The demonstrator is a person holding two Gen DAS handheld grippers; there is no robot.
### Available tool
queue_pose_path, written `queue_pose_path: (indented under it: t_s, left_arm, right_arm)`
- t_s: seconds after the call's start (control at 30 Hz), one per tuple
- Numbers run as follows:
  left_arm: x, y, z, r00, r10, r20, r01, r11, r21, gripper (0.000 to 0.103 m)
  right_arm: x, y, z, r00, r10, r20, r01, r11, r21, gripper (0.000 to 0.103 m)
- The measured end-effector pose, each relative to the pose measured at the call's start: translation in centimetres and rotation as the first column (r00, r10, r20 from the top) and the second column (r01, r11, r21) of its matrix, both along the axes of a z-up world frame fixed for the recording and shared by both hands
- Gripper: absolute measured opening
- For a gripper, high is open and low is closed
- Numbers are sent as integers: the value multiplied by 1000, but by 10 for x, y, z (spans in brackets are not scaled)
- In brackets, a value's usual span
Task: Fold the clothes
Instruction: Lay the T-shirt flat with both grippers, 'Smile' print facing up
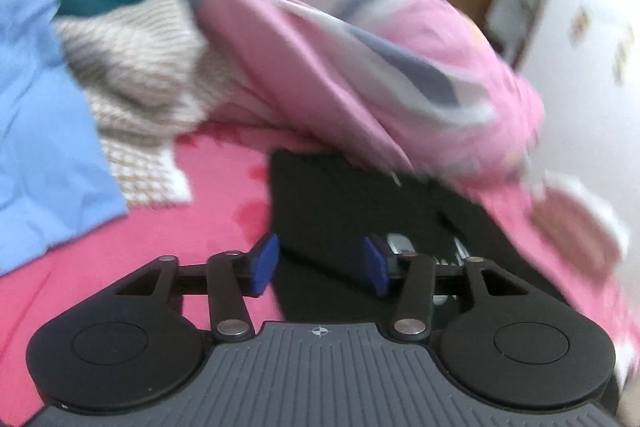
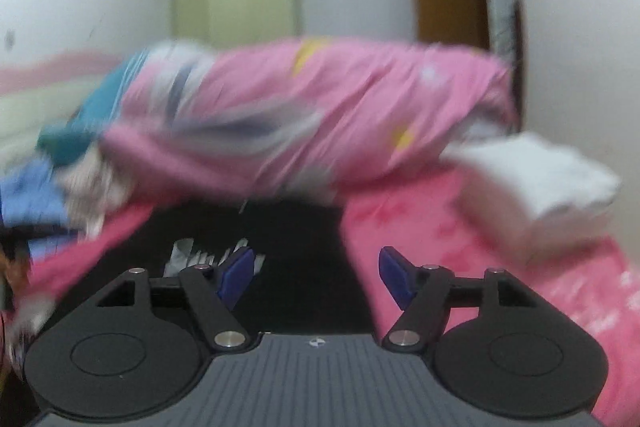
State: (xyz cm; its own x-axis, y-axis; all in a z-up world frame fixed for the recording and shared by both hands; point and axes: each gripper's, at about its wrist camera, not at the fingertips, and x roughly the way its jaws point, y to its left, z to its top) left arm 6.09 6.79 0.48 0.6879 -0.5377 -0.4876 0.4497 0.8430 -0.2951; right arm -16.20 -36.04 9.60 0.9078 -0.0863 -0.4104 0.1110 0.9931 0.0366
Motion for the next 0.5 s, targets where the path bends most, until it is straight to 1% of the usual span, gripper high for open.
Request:
queue_pose_path:
  t_s: [0.07, 0.1, 0.2, 0.27, 0.3, 0.33, 0.37, 0.4, 0.47, 0.5]
  left_arm:
    - [-30, -26, -1, 997, -75, 3, 74, 994, 80, 54]
    - [-44, -39, -2, 994, -109, 7, 107, 988, 107, 55]
    - [-78, -65, -15, 984, -177, -7, 176, 973, 150, 57]
    - [-93, -71, -26, 982, -184, -45, 189, 970, 152, 58]
    - [-100, -69, -31, 983, -172, -64, 180, 974, 138, 60]
    - [-107, -66, -36, 984, -158, -83, 167, 978, 122, 64]
    - [-113, -62, -38, 986, -149, -77, 157, 981, 112, 66]
    - [-119, -58, -40, 988, -141, -66, 147, 984, 104, 67]
    - [-132, -53, -39, 989, -143, -44, 148, 981, 128, 74]
    - [-139, -51, -39, 988, -149, -34, 153, 978, 144, 76]
  right_arm:
    - [16, 18, -32, 998, 27, -63, -30, 999, -35, 71]
    - [25, 28, -47, 995, 35, -91, -41, 998, -57, 71]
    - [35, 50, -84, 990, 62, -123, -78, 989, -124, 71]
    - [20, 50, -97, 989, 67, -131, -85, 988, -133, 71]
    - [10, 46, -105, 987, 58, -149, -78, 988, -132, 71]
    - [-1, 42, -113, 985, 49, -168, -71, 989, -130, 71]
    - [-13, 33, -118, 981, 32, -189, -55, 992, -117, 72]
    - [-31, 23, -120, 981, 16, -191, -32, 996, -83, 72]
    - [-65, 5, -124, 981, -16, -195, 14, 1000, -12, 72]
    - [-79, -2, -125, 973, -44, -226, 48, 999, 12, 72]
